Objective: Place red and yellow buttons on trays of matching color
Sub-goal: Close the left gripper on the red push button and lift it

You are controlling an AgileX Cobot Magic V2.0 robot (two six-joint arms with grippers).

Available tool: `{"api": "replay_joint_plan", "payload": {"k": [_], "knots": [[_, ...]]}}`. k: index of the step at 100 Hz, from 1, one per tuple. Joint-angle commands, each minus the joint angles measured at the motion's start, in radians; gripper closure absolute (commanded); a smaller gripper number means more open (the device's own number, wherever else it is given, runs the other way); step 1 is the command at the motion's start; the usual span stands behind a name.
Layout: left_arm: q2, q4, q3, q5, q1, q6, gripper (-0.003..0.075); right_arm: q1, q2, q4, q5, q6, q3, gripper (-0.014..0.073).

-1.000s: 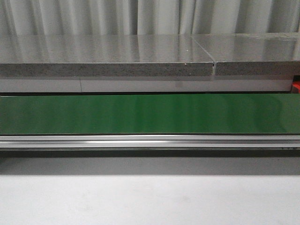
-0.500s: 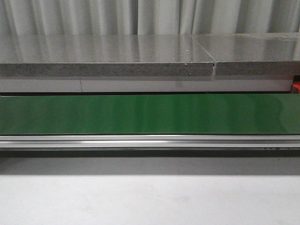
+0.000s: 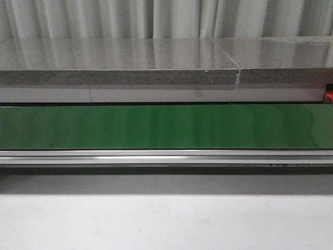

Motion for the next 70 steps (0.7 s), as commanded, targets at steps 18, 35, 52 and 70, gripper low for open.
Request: {"api": "replay_joint_plan", "payload": {"k": [18,35,52,70], "knots": [[-0.227,0.003,-0.052,0.026,-0.088,0.000,0.0710,-0.001,-0.017,-0.009,-0.081,-0.002,-0.010,0.0661],[-0.259,-0.003,-0.174,0.133,-0.121,0.059,0.0710,-0.001,-0.017,-0.009,-0.081,-0.002,-0.010,0.0661],[-0.225,-0.055,-0.296,0.182,-0.170,0.121,0.0710,-0.001,-0.017,-0.009,-0.081,-0.002,-0.010,0.0661],[-0.134,-0.104,-0.364,0.182,-0.223,0.146,0.0710,-0.001,-0.017,-0.009,-0.081,-0.002,-0.010,0.0661]]}}
